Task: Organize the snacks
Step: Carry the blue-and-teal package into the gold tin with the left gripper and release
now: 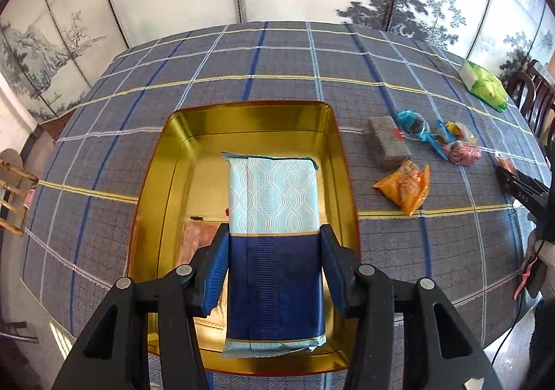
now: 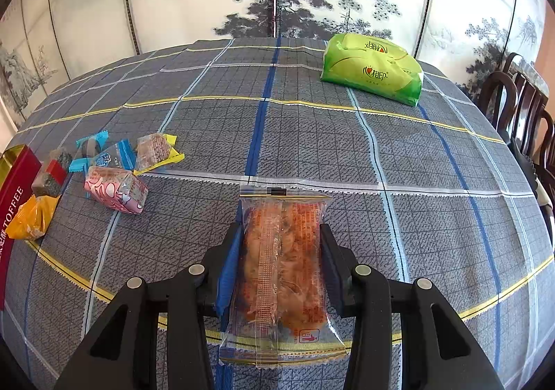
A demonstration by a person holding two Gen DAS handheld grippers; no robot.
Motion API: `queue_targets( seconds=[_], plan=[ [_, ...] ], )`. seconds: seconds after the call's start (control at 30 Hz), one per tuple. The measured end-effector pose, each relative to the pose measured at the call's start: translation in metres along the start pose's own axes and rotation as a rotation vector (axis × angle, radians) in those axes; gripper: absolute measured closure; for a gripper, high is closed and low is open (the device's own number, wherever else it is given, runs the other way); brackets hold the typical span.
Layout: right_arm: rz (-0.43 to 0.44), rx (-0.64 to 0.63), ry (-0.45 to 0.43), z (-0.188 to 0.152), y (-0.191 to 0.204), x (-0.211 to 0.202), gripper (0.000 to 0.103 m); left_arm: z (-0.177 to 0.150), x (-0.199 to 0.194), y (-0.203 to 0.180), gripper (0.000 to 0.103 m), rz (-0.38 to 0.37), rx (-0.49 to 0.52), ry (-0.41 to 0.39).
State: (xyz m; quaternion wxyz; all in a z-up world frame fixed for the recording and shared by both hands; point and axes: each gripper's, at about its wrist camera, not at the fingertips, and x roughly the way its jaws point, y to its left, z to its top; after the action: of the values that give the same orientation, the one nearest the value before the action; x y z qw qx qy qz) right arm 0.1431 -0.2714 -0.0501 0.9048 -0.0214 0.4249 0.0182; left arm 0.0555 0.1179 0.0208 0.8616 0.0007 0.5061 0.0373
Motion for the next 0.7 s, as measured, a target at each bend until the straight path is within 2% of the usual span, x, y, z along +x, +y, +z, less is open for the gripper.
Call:
queue_targets(
  seconds=[0.37,0.7],
  plan=[
    [0.0,0.0,0.0,0.0,0.0,0.0,0.059,-0.015,0.021,0.033,0.057,0.081,-0.013,0.051],
    [-0.001,0.0,0.0,0.0,0.0,0.0,0.059,-0.023,0.032,0.046,0.057,0.114,-0.004,0.088]
  ],
)
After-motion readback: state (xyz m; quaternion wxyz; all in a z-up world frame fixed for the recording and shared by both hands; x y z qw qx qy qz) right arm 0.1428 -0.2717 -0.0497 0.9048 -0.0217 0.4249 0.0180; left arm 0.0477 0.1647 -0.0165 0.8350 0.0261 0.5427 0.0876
